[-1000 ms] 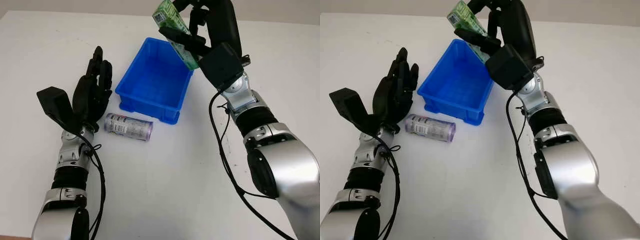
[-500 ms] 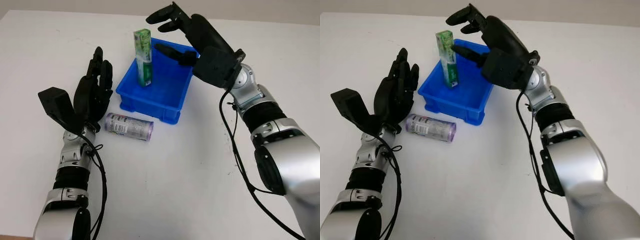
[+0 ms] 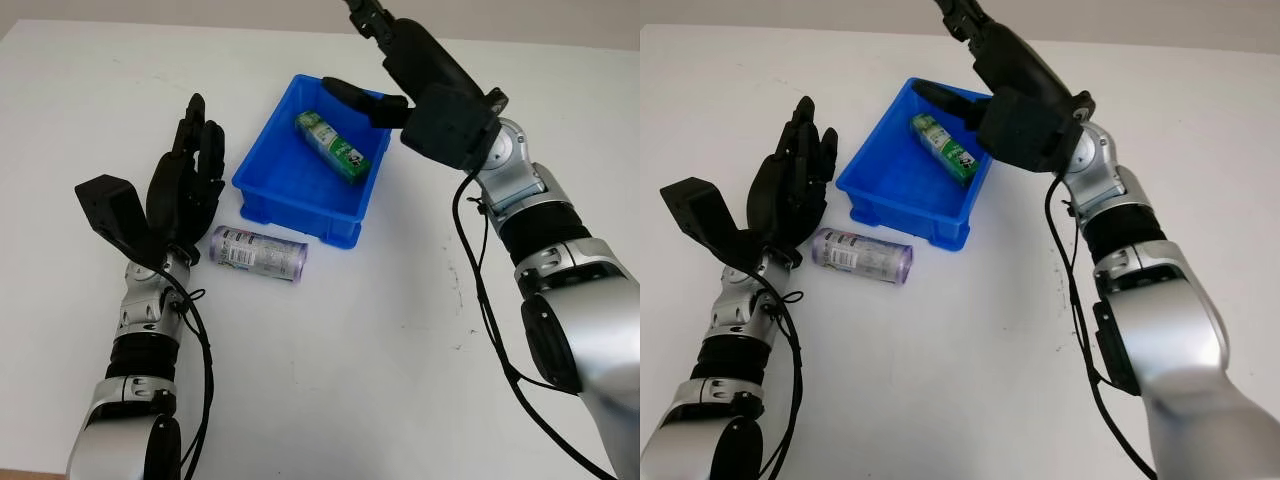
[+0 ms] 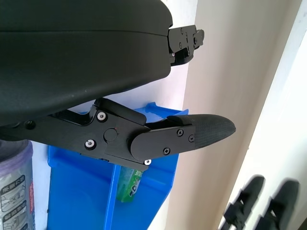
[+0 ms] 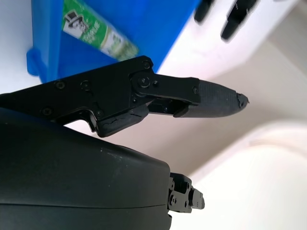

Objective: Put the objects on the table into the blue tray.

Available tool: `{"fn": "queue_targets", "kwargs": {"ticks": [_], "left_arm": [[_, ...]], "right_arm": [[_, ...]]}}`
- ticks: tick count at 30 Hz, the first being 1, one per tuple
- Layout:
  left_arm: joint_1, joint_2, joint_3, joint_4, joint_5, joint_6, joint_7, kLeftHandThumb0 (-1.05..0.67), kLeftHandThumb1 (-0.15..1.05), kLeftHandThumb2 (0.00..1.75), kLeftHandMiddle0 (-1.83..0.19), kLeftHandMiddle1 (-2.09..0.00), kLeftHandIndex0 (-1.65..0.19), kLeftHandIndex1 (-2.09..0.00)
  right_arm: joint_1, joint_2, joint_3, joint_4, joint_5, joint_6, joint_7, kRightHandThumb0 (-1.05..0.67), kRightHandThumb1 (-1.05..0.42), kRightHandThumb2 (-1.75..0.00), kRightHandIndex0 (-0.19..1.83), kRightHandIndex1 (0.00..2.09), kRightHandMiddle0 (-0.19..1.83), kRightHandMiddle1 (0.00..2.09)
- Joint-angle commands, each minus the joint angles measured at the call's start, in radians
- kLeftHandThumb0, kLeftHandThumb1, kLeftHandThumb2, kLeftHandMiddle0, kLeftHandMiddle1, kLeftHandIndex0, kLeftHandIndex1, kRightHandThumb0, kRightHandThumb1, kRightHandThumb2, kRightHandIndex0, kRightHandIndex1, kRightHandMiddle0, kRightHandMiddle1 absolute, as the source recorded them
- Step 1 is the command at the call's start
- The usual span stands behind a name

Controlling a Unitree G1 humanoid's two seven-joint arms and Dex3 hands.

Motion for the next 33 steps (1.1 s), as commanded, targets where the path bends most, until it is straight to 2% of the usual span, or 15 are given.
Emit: {"fn": "queue_targets", "kwargs": {"ticks": [1, 4, 6, 10, 14, 18, 20, 22, 24, 26, 28, 33], "left_arm": [[0.016, 0.024, -0.002, -0.02, 0.014, -0.017, -0.006, -0.69, 1.05, 0.53, 0.1, -0.05, 0.13, -0.05], [0.031, 0.04, -0.002, -0.047, 0.017, -0.008, -0.012, -0.7, 1.05, 0.54, 0.08, -0.06, 0.11, -0.06], [0.045, 0.051, 0.003, -0.077, 0.007, -0.004, -0.026, -0.68, 1.05, 0.53, 0.08, -0.06, 0.1, -0.06], [0.098, 0.128, -0.018, -0.157, 0.078, -0.092, -0.061, -0.67, 1.05, 0.55, 0.09, -0.06, 0.1, -0.06], [0.145, 0.208, -0.023, -0.256, 0.117, -0.141, -0.102, -0.63, 1.05, 0.54, 0.09, -0.05, 0.1, -0.06], [0.198, 0.309, -0.02, -0.422, 0.161, -0.135, -0.13, -0.67, 1.05, 0.41, 0.04, -0.07, 0.04, -0.08], [0.228, 0.367, -0.02, -0.508, 0.161, -0.085, -0.171, -0.71, 1.05, 0.35, 0.01, -0.07, 0.02, -0.08], [0.263, 0.43, -0.016, -0.596, 0.137, -0.014, -0.235, -0.68, 1.05, 0.18, -0.04, -0.07, -0.04, -0.08], [0.286, 0.504, -0.017, -0.652, 0.13, -0.001, -0.315, -0.61, 1.0, 0.09, -0.1, -0.08, -0.08, -0.08], [0.296, 0.575, -0.027, -0.688, 0.163, -0.033, -0.378, -0.56, 0.96, 0.06, -0.13, -0.08, -0.09, -0.08], [0.301, 0.629, -0.034, -0.716, 0.219, -0.085, -0.406, -0.58, 0.93, 0.05, -0.21, -0.08, -0.17, -0.1], [0.279, 0.723, -0.049, -0.765, 0.312, -0.168, -0.444, -0.62, 0.87, 0.04, -0.5, -0.12, -0.45, -0.18]], "right_arm": [[0.059, -0.03, -0.04, -0.064, 0.03, -0.003, -0.025, -0.8, -1.05, -0.64, -0.19, 0.0, -0.19, 0.0], [0.135, -0.047, -0.081, -0.143, 0.061, 0.025, -0.042, -0.81, -1.05, -0.66, -0.18, 0.01, -0.17, 0.01], [0.191, -0.053, -0.111, -0.201, 0.103, 0.046, -0.023, -0.76, -1.05, -0.66, -0.18, 0.02, -0.16, 0.02], [0.343, -0.06, -0.175, -0.368, 0.197, 0.14, 0.023, -0.76, -1.05, -0.64, -0.17, 0.01, -0.17, 0.02], [0.445, -0.047, -0.224, -0.479, 0.299, 0.229, 0.091, -0.74, -1.05, -0.67, -0.19, 0.0, -0.19, 0.01], [0.534, -0.01, -0.266, -0.607, 0.403, 0.409, 0.116, -0.71, -1.05, -0.72, -0.19, 0.0, -0.19, 0.0], [0.561, 0.003, -0.275, -0.647, 0.421, 0.455, 0.113, -0.7, -1.05, -0.73, -0.19, 0.0, -0.19, 0.0], [0.582, 0.018, -0.281, -0.677, 0.431, 0.488, 0.103, -0.7, -1.05, -0.74, -0.19, 0.0, -0.19, 0.0], [0.595, 0.032, -0.286, -0.7, 0.439, 0.507, 0.095, -0.69, -1.05, -0.74, -0.19, 0.0, -0.19, 0.0], [0.602, 0.042, -0.29, -0.718, 0.441, 0.522, 0.089, -0.67, -1.05, -0.76, -0.19, 0.0, -0.19, 0.0], [0.605, 0.047, -0.29, -0.73, 0.434, 0.534, 0.079, -0.66, -1.05, -0.78, -0.19, 0.0, -0.19, 0.0], [0.599, 0.052, -0.291, -0.722, 0.427, 0.534, 0.076, -0.67, -1.05, -0.79, -0.19, 0.0, -0.19, 0.0]]}}
